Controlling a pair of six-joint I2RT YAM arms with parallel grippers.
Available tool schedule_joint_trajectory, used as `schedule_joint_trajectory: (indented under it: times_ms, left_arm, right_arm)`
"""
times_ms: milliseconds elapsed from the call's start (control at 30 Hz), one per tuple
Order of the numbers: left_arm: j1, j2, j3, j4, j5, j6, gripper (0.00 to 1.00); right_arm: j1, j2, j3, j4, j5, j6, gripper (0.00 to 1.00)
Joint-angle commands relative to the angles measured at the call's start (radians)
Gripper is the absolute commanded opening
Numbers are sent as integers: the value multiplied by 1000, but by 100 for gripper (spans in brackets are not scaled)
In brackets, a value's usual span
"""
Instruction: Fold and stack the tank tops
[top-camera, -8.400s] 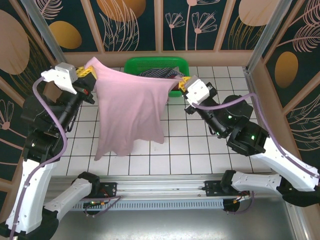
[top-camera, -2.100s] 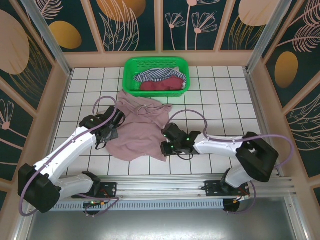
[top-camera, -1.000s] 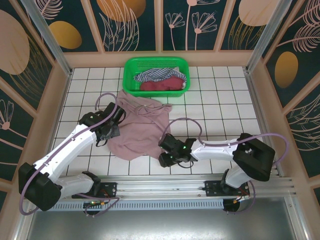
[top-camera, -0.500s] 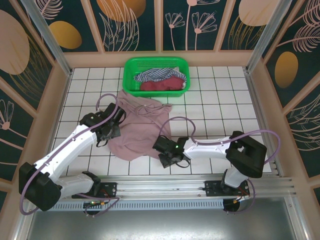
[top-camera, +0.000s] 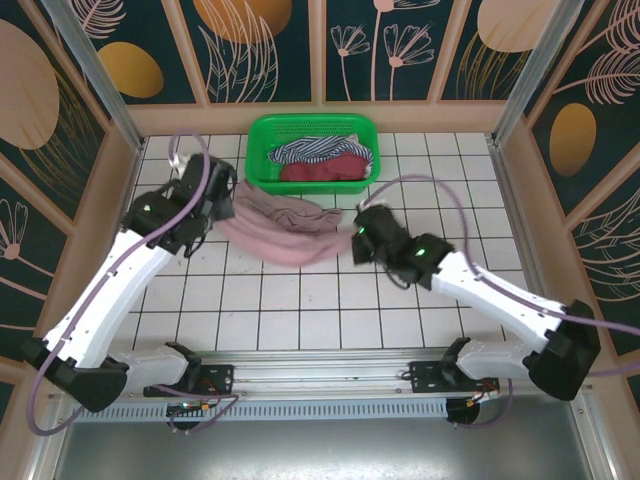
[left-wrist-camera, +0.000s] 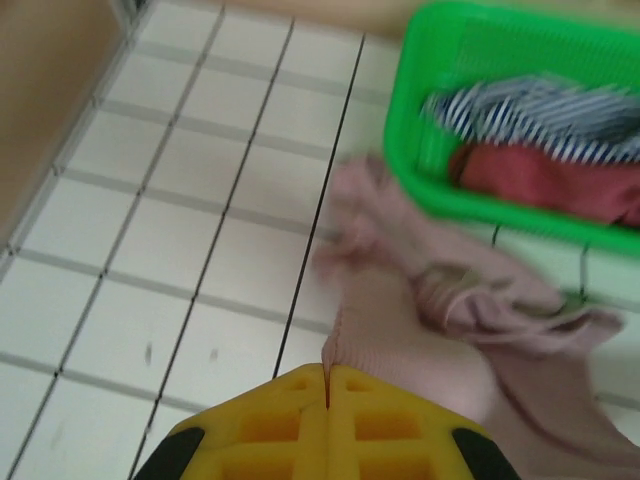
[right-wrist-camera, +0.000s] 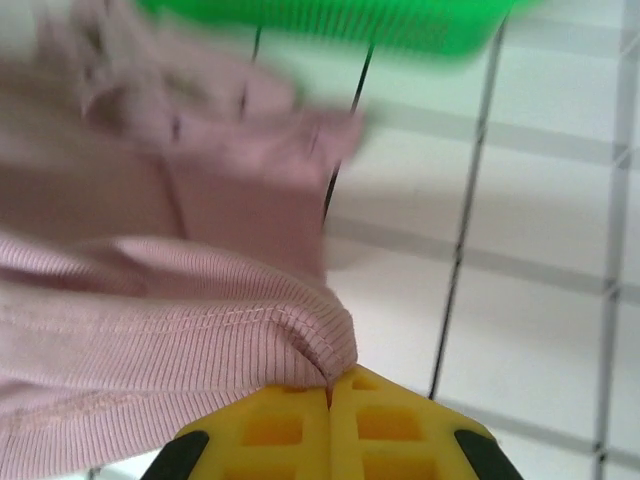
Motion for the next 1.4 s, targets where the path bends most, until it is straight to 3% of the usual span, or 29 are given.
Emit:
schedule_joint_trajectory:
  times_ms: [0, 167, 333, 433, 700, 867, 967, 1100, 1233, 1367]
  left_arm:
    - [6, 63, 243, 10, -144, 105, 0]
    - [6, 163, 629, 87, -204, 231, 0]
    - [5, 147, 738, 199, -147, 274, 0]
    - [6, 96, 710, 232, -128, 285, 0]
    - [5, -107, 509, 427, -288, 402, 0]
    - [5, -209, 362, 581, -336, 537, 0]
    - [6, -273, 286, 738, -323, 636, 0]
    - [5, -304, 270, 778, -290, 691, 0]
    - [6, -331, 208, 858, -291, 760, 0]
    - [6, -232, 219, 801, -320, 780, 0]
  right_arm:
    - [-103, -33, 159, 40, 71, -287, 0]
    - [-228, -1, 438, 139, 27, -515, 0]
    - [-250, 53, 668, 193, -33, -648, 0]
    - [-250, 61, 755, 222, -79, -696, 0]
    - [-156, 49, 781, 237, -228, -743, 0]
    - [51, 11, 739, 321, -104, -860, 0]
    - [114, -4, 749, 364, -66, -910, 0]
    - [193, -39, 704, 450, -19, -1003, 0]
    - [200, -43, 692, 473, 25, -1038, 0]
    - [151, -17, 663, 395, 75, -1018, 0]
